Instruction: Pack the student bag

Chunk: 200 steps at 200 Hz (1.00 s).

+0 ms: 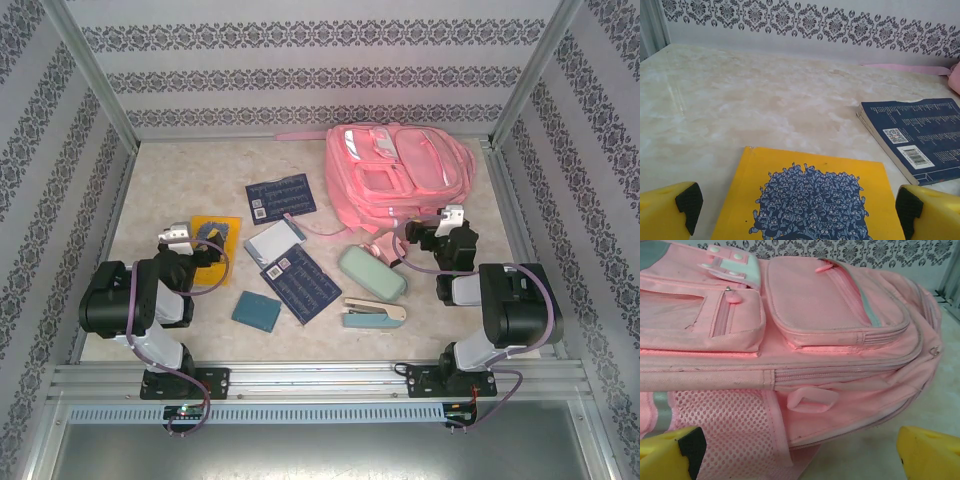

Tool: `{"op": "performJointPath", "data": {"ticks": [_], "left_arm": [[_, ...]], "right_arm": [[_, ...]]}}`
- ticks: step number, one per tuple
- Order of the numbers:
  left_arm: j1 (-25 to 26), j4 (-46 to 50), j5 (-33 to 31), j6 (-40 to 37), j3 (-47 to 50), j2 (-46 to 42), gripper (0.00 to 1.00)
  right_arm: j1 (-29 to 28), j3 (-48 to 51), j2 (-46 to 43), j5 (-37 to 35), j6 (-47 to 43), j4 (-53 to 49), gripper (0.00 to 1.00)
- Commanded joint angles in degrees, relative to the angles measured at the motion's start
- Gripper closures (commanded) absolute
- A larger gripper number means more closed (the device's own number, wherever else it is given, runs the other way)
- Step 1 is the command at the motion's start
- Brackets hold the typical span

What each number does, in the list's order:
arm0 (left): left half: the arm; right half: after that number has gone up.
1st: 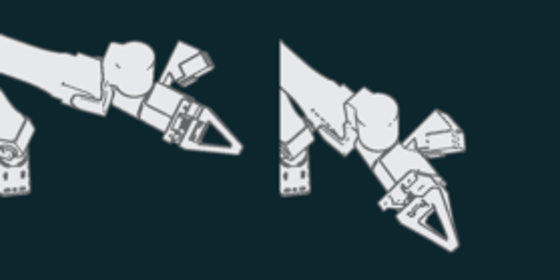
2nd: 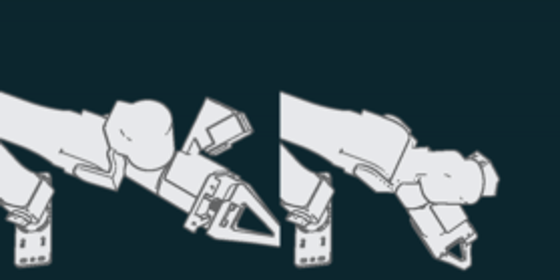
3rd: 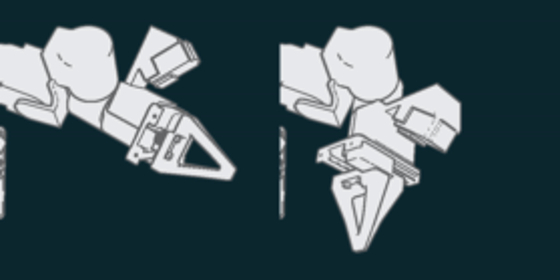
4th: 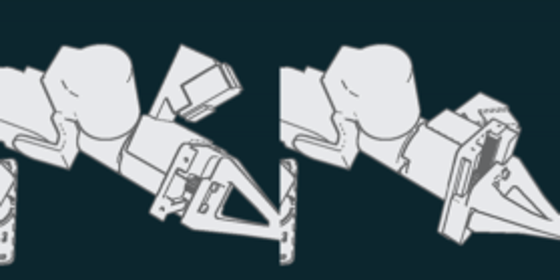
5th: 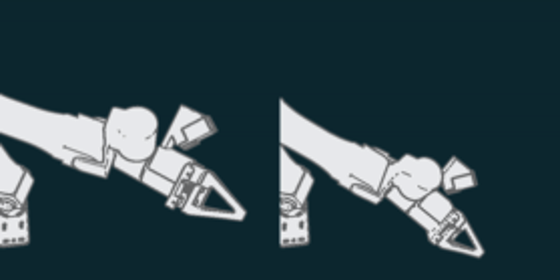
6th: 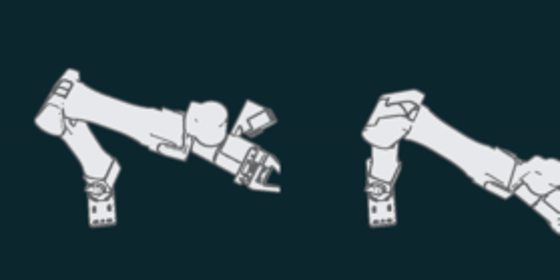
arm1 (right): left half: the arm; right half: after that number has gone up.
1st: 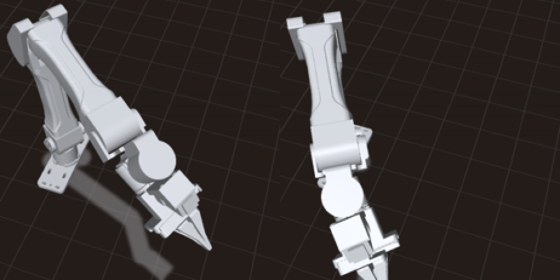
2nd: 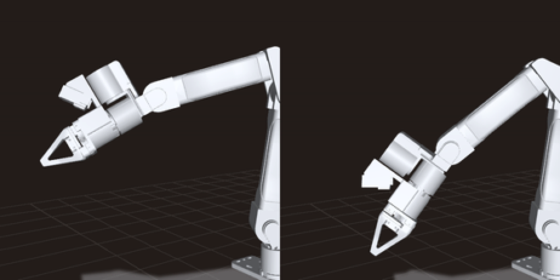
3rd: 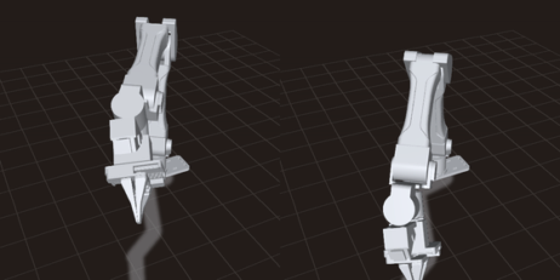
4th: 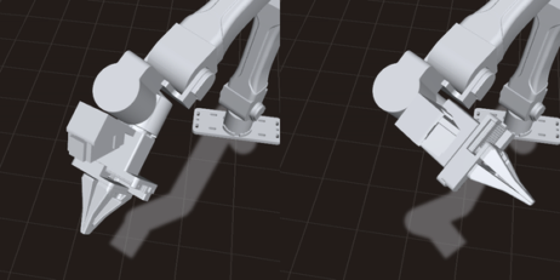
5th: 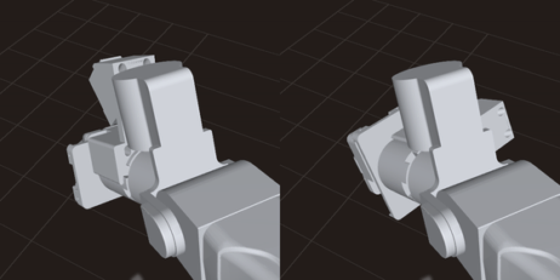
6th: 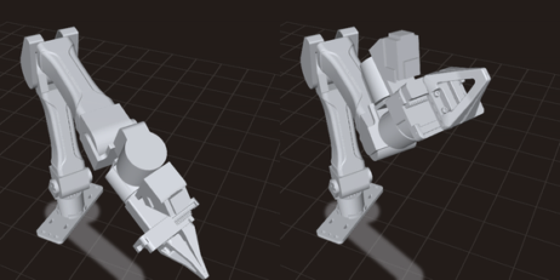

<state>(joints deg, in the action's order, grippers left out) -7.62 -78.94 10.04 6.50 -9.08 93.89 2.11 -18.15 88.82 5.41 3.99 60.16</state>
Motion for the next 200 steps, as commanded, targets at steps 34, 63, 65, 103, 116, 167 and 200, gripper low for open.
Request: {"op": "performJointPath", "data": {"ticks": [34,63,65,103,116,167,200], "left_arm": [[-0.6,-2.8,-1.3,1.1,0.1,0.2,0.0],[-0.6,-2.7,-1.2,1.2,-0.2,0.5,0.0],[-0.6,-2.7,-1.1,1.2,-0.2,0.5,0.0],[-0.5,-2.7,-1.1,1.2,-0.2,0.5,0.0],[-0.6,-2.7,-1.1,1.2,-0.2,0.5,0.0],[-0.5,-2.8,-1.8,1.3,-0.2,0.5,0.0],[-0.6,-2.8,-1.8,1.1,0.2,-0.5,0.0]], "right_arm": [[-0.4,-0.6,-0.3,3.7,-2.0,-0.4,0.02],[-0.5,-1.2,-0.5,6.3,-3.3,-1.9,0.02],[-0.5,-1.2,-0.5,6.3,-3.3,-1.8,0.02],[-0.6,-1.2,-0.4,6.4,-3.3,-1.9,0.02],[-0.6,-1.2,-0.5,6.2,-3.4,-1.9,0.02],[-0.7,-1.2,-0.5,6.2,-3.4,-2.0,0.02],[-0.7,-1.2,-0.5,6.2,-3.3,-1.8,0.02]]}}
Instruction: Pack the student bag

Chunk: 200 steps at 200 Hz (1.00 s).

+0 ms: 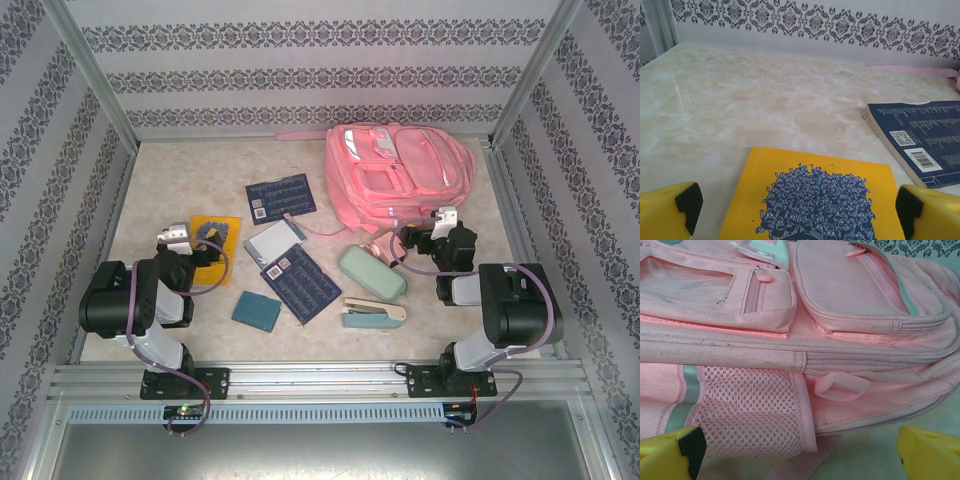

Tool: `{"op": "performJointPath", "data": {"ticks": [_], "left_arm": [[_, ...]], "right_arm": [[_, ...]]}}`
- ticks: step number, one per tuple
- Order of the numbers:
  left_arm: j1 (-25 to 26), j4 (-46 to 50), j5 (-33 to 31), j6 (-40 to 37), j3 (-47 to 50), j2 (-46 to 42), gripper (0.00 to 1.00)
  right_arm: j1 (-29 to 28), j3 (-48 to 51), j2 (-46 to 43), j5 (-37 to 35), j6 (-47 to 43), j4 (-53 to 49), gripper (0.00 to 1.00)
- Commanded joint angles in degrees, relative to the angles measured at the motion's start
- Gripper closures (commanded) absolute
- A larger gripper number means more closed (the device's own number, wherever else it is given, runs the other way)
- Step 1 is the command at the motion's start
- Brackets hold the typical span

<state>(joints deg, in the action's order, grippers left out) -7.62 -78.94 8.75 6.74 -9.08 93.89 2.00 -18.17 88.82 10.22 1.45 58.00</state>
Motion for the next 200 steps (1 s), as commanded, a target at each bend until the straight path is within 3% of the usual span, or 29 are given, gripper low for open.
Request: {"op": "performJointPath", "data": {"ticks": [1,15,35,53,67,77,87,103,128,152,161,175,191,200], "left_arm": [[-0.5,-2.8,-0.5,0.9,0.3,-0.7,0.0],[-0.4,-2.4,-1.2,0.6,1.4,-4.0,0.0],[0.3,3.6,-5.1,1.1,3.1,-13.9,0.0],[2.5,18.3,-7.3,-0.1,0.9,-29.7,0.0],[5.3,34.7,-7.1,-1.5,-4.4,-40.9,0.0],[7.0,41.6,-7.7,-0.5,-7.7,-45.5,0.0],[7.9,45.4,-6.2,2.0,-9.8,-49.1,0.0],[12.6,61.1,-6.4,3.7,-16.9,-54.1,0.0],[24.9,84.5,-13.2,2.4,-30.1,-54.5,0.0],[35.0,106.7,-23.2,5.6,-43.2,-50.1,0.0],[36.5,115.0,-25.4,10.5,-47.8,-47.9,0.0],[36.5,125.1,-23.0,14.5,-54.6,-43.4,0.0],[36.4,132.1,-17.7,10.9,-59.5,-38.5,0.0],[36.4,132.5,-20.0,13.6,-59.7,-37.2,0.0]], "right_arm": [[-0.5,-1.2,-0.5,1.5,-0.8,0.4,0.02],[-0.8,-0.1,-2.2,5.3,-2.6,0.6,0.02],[-3.1,1.8,-7.8,-2.4,-2.9,-0.8,0.02],[-7.6,-0.4,-16.6,-7.8,-7.1,-11.5,0.02],[-11.9,1.2,-22.2,-11.3,-6.3,-7.1,0.02],[-15.2,1.2,-26.2,-14.5,-4.2,-6.4,0.02],[-18.6,-1.0,-31.0,-15.8,-2.5,-12.4,0.02],[-25.0,-5.7,-36.5,-14.6,-2.9,-20.6,0.02],[-37.6,-14.3,-41.8,-20.4,-2.1,-36.2,0.02],[-47.5,-26.1,-39.8,-26.1,0.9,-54.5,0.02],[-50.5,-30.8,-38.2,-32.2,3.7,-61.6,0.02],[-52.4,-37.8,-36.2,-35.7,8.2,-74.2,0.02],[-51.8,-41.3,-37.4,-31.7,12.5,-84.3,0.02],[-50.6,-39.8,-40.1,-26.4,11.6,-82.7,0.02]]}}
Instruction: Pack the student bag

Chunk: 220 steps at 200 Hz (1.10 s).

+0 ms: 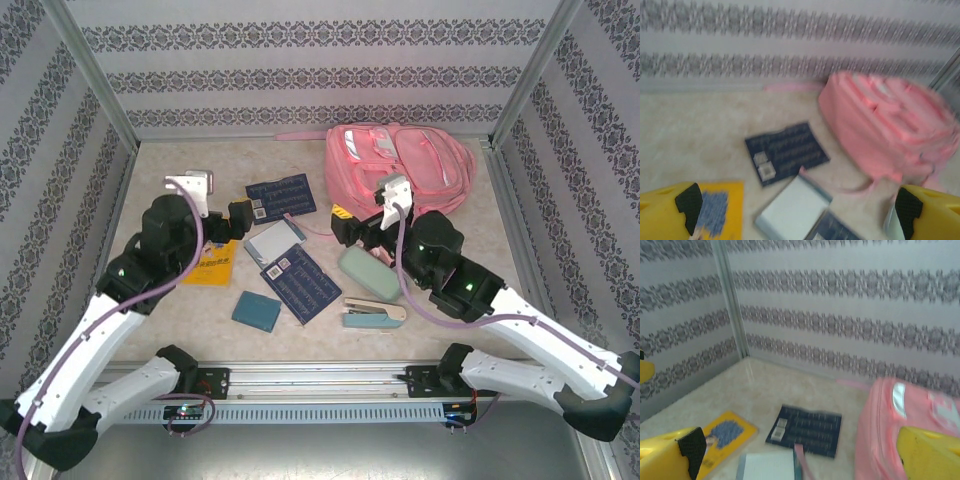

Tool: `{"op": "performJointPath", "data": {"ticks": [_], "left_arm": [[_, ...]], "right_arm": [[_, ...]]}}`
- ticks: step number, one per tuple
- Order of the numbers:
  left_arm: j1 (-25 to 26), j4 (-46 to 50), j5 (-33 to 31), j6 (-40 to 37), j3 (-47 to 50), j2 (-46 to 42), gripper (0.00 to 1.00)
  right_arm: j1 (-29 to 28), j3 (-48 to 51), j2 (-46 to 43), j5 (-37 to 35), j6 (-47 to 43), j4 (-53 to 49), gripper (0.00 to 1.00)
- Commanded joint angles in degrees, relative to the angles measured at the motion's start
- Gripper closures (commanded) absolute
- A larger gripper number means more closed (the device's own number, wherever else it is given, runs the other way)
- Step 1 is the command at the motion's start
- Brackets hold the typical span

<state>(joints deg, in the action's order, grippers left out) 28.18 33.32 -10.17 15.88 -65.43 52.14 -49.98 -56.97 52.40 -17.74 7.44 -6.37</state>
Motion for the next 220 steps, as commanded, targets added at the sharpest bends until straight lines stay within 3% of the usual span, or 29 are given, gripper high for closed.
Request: {"op": "performJointPath", "data": {"ticks": [1,9,24,45,67,83,98,114,142,163,185,220], "left_arm": [[0.6,20.2,-1.6,5.1,-3.3,4.6,0.0],[0.2,19.6,-4.1,9.4,-2.1,4.6,0.0],[-0.9,14.2,1.2,9.9,0.4,4.0,0.0],[-1.3,11.4,1.8,13.3,0.9,5.4,0.0],[-1.3,4.8,3.0,12.7,3.7,5.9,0.0],[-1.8,1.3,2.2,12.8,4.9,7.6,0.0],[-3.5,1.6,6.6,12.3,2.7,12.3,0.0],[-5.7,3.4,13.2,12.3,-0.8,18.7,0.0],[-9.9,5.0,20.2,15.5,-3.6,26.8,0.0],[-13.3,0.7,25.4,19.5,-0.4,28.5,0.0],[-13.8,-5.2,27.3,22.0,3.7,28.9,0.01],[-13.6,-10.0,33.2,24.8,5.2,31.4,0.04]], "right_arm": [[1.7,-0.7,-4.1,2.1,5.9,-18.0,0.02],[4.0,2.5,-7.0,4.3,9.3,-14.2,0.02],[9.5,9.0,-12.6,9.8,15.5,-6.0,0.02],[17.9,0.7,-4.8,18.9,20.4,-18.5,0.02],[16.6,-3.9,4.7,18.9,20.6,-25.9,0.02],[15.2,-2.2,7.1,18.1,21.0,-23.9,0.02],[17.0,-2.2,10.1,21.0,24.0,-23.7,0.02],[18.4,-2.3,12.4,25.0,21.2,-22.4,0.02],[19.7,-4.7,16.8,25.9,17.7,-23.7,0.03],[20.0,-6.2,19.5,25.6,18.9,-23.6,0.02],[23.0,-7.9,24.2,29.6,20.3,-23.7,0.05],[30.6,-9.5,27.8,24.5,25.5,-22.9,0.08]]}}
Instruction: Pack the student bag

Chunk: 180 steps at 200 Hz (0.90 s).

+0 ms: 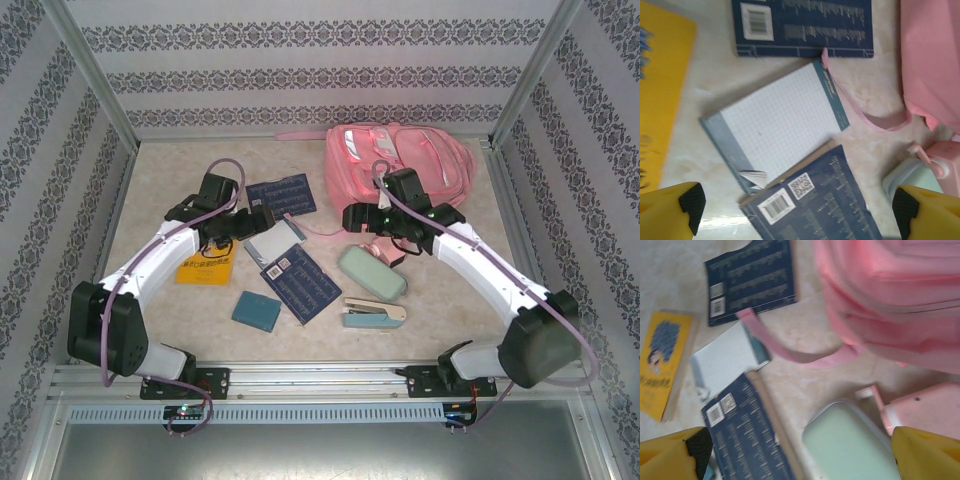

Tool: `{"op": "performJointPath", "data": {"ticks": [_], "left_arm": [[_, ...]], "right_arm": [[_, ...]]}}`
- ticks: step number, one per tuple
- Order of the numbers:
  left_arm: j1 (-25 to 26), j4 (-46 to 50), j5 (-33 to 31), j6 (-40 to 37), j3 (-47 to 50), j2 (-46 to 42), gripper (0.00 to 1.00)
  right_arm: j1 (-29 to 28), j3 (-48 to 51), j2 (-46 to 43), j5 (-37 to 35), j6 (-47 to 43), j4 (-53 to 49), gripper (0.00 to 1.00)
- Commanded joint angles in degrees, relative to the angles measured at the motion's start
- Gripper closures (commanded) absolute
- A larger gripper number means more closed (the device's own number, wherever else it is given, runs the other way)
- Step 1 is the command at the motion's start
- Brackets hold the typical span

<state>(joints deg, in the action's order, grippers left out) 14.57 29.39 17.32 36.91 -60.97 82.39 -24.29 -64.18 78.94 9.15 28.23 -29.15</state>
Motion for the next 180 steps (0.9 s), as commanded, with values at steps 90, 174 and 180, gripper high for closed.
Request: {"op": "performJointPath", "data": {"ticks": [90,174,180], "left_arm": [[1.8,-9.4,8.1,3.9,2.7,-3.2,0.05],[1.8,-11.9,10.2,4.5,3.8,-3.6,0.05],[1.8,-11.9,10.0,4.4,3.8,-3.8,0.05]], "right_arm": [[28.8,2.5,10.6,-1.6,28.7,16.9,0.17],[27.6,3.1,24.3,3.4,47.3,32.0,0.48],[27.4,3.0,24.9,3.6,48.0,33.1,0.55]]}}
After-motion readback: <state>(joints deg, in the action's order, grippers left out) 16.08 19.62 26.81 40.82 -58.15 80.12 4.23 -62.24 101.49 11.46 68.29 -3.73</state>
